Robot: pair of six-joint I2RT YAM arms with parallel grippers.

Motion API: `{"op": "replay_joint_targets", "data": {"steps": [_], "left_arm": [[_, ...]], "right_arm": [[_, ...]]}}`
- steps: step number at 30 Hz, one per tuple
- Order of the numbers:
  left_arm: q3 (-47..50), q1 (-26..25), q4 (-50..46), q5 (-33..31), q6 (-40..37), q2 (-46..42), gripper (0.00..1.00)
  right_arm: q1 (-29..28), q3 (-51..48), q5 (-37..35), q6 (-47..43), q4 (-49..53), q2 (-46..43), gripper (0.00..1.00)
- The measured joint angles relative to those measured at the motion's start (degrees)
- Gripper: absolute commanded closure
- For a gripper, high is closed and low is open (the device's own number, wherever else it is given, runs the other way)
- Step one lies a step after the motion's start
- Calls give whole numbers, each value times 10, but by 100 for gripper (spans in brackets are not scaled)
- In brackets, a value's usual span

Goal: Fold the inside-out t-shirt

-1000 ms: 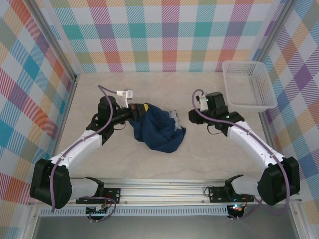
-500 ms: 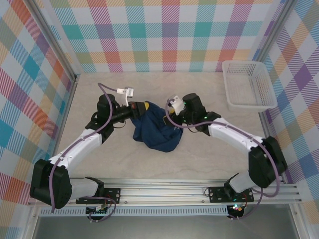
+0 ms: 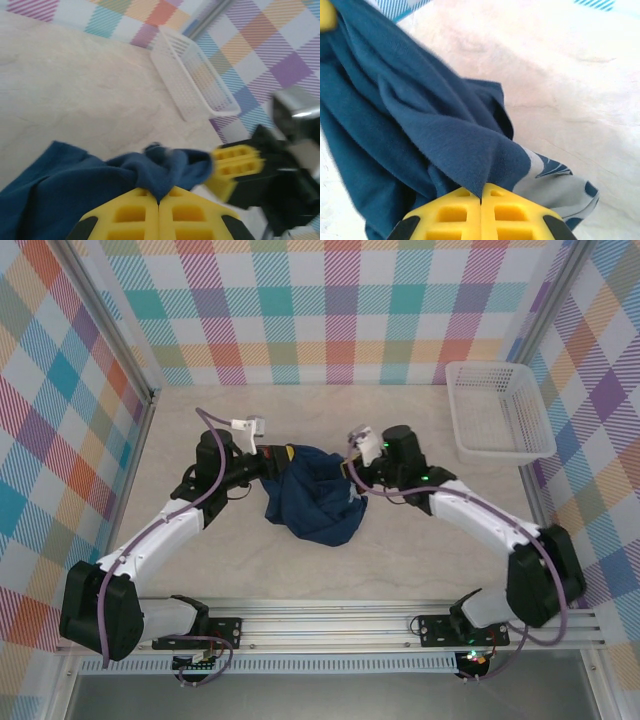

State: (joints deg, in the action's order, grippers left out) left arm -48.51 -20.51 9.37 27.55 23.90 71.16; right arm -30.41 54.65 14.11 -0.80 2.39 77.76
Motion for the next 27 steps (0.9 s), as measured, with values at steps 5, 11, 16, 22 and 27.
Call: {"op": "replay_joint_targets", "data": {"steps": [5,11,16,22,27], "left_arm": [[-11,-4,-32,-42,-13,1,100],[-44,-9,-64,-80,-23,25,92],[-65,-8,-111,-123,-30,45,65],[-47,-33,-128,-142,-38,23,49],[3,-98,-108,-122,-39,-17,45]], "right_arm": [[34,-13,33,39,-3,-103,100],[31,6,87,87,-2,-124,100],[35,30,119,156,-12,-97,100],[38,39,124,231,-28,-45,100],[45,41,126,267,-28,-31,100]]}}
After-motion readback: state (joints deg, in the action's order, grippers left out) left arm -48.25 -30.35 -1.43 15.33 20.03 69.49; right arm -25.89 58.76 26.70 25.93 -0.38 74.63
